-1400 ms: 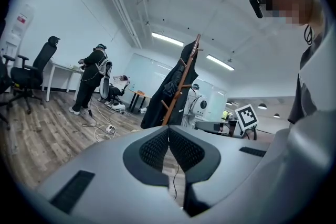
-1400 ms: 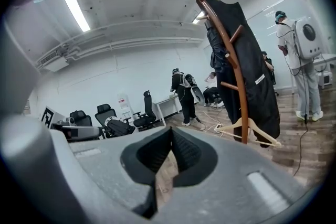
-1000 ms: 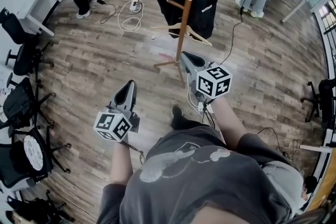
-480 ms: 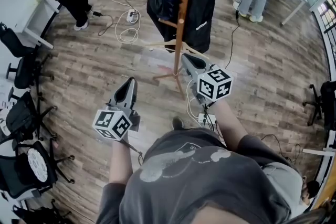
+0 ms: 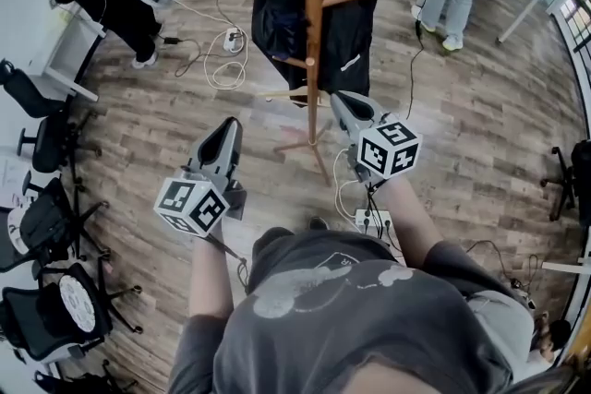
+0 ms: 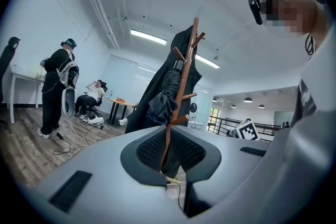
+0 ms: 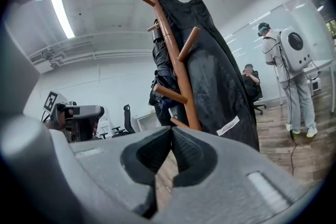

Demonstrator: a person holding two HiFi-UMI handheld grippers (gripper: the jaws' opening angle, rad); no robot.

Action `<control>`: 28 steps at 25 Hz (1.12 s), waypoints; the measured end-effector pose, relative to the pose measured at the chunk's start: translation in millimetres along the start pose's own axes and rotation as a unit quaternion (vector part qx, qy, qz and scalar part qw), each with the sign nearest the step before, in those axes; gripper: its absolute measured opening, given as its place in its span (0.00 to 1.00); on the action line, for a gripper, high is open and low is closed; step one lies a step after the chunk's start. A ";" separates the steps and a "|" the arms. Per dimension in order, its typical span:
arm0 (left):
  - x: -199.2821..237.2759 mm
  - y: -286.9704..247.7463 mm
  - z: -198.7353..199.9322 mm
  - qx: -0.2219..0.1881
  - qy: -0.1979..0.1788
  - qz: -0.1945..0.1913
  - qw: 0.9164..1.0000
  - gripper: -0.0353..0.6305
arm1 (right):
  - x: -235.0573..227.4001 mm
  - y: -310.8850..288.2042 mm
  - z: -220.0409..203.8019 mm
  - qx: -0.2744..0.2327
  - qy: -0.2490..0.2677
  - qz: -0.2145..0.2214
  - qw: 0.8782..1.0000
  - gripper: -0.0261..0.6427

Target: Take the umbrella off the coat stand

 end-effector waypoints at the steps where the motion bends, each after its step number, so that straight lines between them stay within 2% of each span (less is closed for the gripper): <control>1: 0.5 -4.6 4.3 0.002 -0.004 -0.006 1.000 0.08 | -0.6 -1.1 0.8 -0.002 -0.001 -0.002 1.000 0.04; 3: 2.3 -14.4 11.9 0.005 -0.016 -0.021 1.000 0.14 | -1.6 -3.0 1.4 -0.005 -0.003 -0.011 1.000 0.04; 8: 19.6 -47.1 29.9 0.009 -0.026 -0.074 0.997 0.16 | -6.5 -10.3 3.5 -0.015 -0.008 -0.052 0.999 0.04; 12: 31.0 -83.0 47.7 0.038 -0.036 -0.133 0.990 0.34 | -14.0 -20.2 10.5 -0.017 -0.013 -0.085 0.996 0.04; 15: 40.3 -106.9 60.7 0.043 -0.050 -0.164 0.984 0.41 | -17.2 -28.4 16.3 -0.020 -0.014 -0.107 0.994 0.04; 20: 52.5 -150.1 75.3 0.049 -0.073 -0.194 0.977 0.56 | -22.5 -35.3 23.7 -0.036 -0.015 -0.153 0.987 0.04; 22: 56.8 -162.2 79.2 0.055 -0.082 -0.204 0.974 0.59 | -23.2 -39.7 26.4 -0.040 -0.013 -0.168 0.985 0.04; 28: 65.8 -189.8 98.8 0.037 -0.075 -0.232 0.969 0.60 | -25.2 -48.7 33.4 -0.047 -0.012 -0.197 0.979 0.04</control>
Point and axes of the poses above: the fingertips, and each gripper's own axes: y backward along the fingers, x to its left, z out of its top, the point moved 10 cm from there along y, backward along the fingers, and after that the axes turned 6 degrees about z, right-handed, at the moved point
